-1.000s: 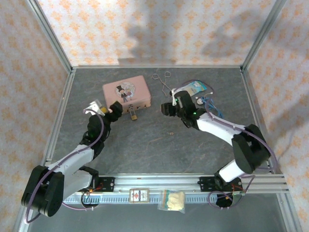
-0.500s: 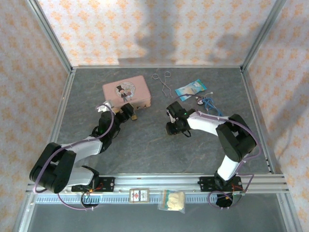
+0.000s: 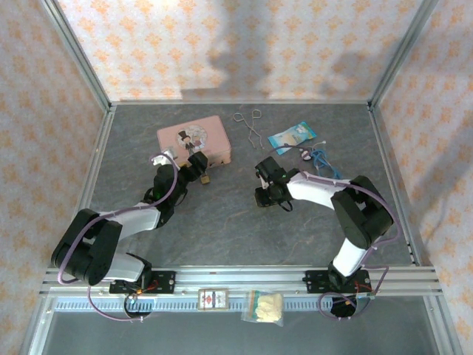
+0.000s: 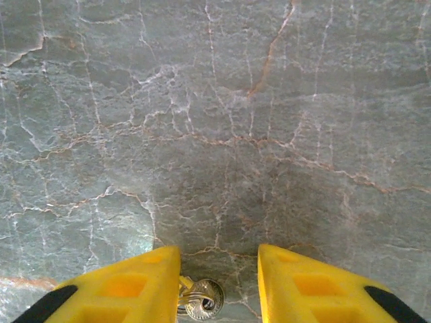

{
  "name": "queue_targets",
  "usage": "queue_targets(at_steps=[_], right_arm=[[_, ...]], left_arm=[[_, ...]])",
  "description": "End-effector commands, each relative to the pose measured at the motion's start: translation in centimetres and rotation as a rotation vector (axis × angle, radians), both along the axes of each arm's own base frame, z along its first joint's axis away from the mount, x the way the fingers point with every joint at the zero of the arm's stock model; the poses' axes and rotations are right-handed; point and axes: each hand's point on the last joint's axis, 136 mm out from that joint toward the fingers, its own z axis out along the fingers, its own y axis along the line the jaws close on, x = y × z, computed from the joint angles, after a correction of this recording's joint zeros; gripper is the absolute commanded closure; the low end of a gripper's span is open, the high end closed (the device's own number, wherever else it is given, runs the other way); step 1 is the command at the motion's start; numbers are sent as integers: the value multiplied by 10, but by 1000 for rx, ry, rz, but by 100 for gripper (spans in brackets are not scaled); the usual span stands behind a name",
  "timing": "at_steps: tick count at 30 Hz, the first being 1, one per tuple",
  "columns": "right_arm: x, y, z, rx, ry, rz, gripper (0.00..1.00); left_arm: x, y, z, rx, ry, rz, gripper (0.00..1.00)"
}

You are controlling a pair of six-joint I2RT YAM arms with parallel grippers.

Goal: Unlock the padlock with the key

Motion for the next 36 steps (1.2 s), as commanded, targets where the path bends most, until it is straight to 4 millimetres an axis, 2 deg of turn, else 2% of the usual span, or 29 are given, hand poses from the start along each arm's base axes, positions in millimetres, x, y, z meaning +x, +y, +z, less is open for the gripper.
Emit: queue_targets(at_steps=[1, 7, 14, 21, 25, 30, 36], right_arm=[[-31, -3, -13, -20, 96, 0, 67], [-43, -5, -14, -23, 125, -27, 67], [-47, -1, -6, 27, 121, -56, 68], [-38, -8, -18, -36, 101, -95, 76], [-36, -11, -21, -43, 89, -116, 86], [-33, -7, -16, -8, 55, -98, 100], [-17, 8, 6, 98, -15, -81, 100]], left_arm=[[5, -10, 18, -40, -45, -22, 7], [1, -7, 18, -41, -41, -14, 7], [1, -7, 19, -39, -39, -15, 7], [0, -7, 17, -37, -32, -20, 7], [-4, -7, 15, -61, -27, -21, 7], [-9, -19, 10, -122, -9, -53, 8], [-21, -57, 5, -260, 25, -126, 9]])
